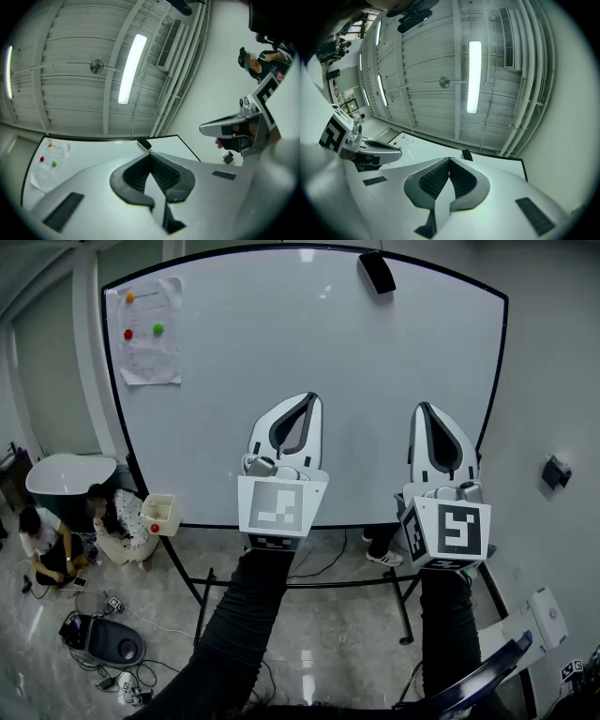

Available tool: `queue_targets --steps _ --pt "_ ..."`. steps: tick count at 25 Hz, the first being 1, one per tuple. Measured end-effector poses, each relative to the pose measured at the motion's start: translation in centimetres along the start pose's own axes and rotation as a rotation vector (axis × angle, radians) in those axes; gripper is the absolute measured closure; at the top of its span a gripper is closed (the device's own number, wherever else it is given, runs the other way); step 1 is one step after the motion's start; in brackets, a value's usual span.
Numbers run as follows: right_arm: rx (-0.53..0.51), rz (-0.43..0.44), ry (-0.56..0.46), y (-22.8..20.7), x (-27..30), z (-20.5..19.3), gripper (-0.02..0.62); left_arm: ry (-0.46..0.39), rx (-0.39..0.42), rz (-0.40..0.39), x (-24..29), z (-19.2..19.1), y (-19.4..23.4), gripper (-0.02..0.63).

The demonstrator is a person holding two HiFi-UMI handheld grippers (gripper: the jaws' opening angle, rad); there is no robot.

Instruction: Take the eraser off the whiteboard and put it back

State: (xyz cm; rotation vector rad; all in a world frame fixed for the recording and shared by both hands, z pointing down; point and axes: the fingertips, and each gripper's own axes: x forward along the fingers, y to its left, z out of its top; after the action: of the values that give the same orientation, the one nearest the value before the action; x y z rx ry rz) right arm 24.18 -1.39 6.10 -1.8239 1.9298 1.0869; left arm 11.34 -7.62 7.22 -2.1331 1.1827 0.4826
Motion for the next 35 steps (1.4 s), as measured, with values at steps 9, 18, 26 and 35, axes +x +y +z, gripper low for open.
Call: queue_targets --steps 9,18,26,35 --pt "-0.002 -0.011 -0.006 1.1 3.4 -1.9 0.586 -0.004 0.010 -0.014 2.2 -2.2 2.4 0.600" --pt "0.002 -0.029 0.012 2.1 6.0 -3.1 0.586 -0.019 0.012 -0.030 4.0 -3.5 4.4 0.600" --pt "-0.012 -0.057 -0.007 0.3 8.1 -3.7 0.586 -0.060 -0.006 -0.047 6.8 -3.6 4.4 0.600" --pt "0.012 -0.009 -0.055 -1.6 11.4 -5.9 0.586 -0.066 0.031 -0.006 10.6 -5.3 4.4 0.600"
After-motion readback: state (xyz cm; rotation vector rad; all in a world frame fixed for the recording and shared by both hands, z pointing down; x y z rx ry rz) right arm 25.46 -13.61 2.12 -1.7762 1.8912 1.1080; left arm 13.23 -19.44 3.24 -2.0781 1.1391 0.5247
